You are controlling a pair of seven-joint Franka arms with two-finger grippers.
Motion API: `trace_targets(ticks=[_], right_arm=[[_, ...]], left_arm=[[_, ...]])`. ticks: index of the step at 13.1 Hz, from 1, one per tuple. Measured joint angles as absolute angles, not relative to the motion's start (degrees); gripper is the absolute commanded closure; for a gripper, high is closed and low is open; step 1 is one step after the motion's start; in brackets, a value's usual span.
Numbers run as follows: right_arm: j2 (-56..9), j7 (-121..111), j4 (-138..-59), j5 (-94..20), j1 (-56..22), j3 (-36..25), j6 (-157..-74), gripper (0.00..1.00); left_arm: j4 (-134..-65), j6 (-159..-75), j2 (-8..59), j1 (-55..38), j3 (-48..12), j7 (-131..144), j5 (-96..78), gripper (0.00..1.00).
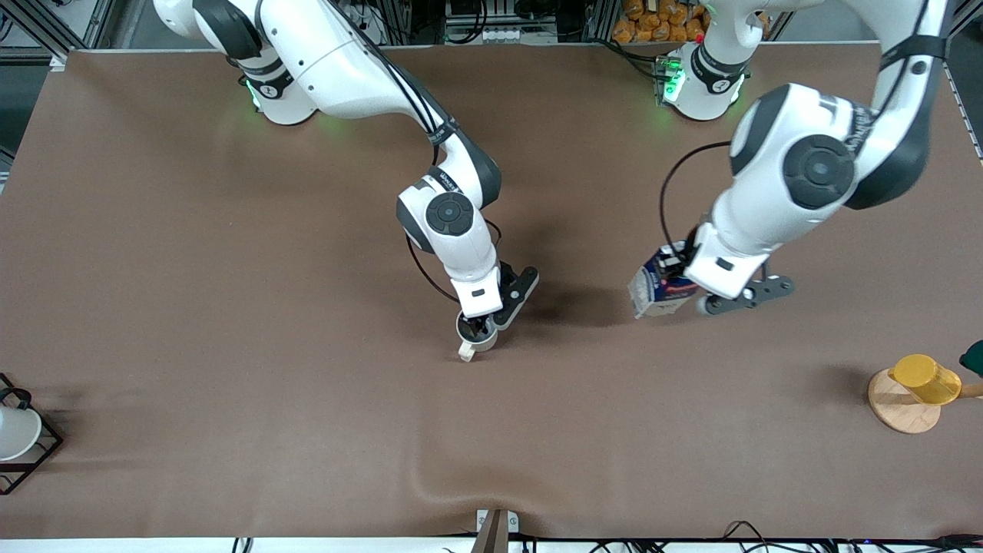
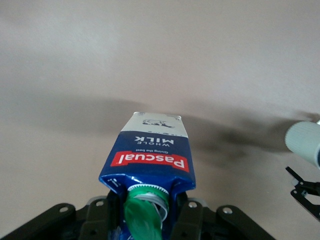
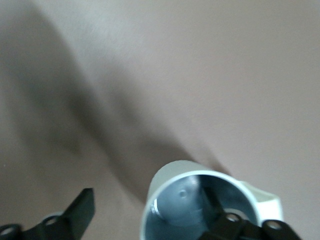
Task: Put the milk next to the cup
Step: 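Lower the mug onto the table center with the right gripper and open it, then withdraw the right gripper while the left gripper carries the carton beside the mug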
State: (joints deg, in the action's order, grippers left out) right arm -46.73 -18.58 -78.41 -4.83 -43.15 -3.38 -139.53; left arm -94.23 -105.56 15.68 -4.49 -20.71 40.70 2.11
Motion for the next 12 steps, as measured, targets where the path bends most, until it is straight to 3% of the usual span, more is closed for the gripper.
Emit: trace_targets(ticks=[6,12], right_arm=[[-36.4,-15.9,-77.6,-4.8,-41.2,-4.9,-122.2,0.00],[-27.3,-16.4,-84.4,-4.9,-23.4,-5.5,-117.0,0.00]], left_arm=[[-88.4,-105.8,21.9,-17.4,-20.8,47.5,2.2,0.70],[-82.3,-106.1,28.3,-23.9,-20.4,44.6,3.0,0.70]])
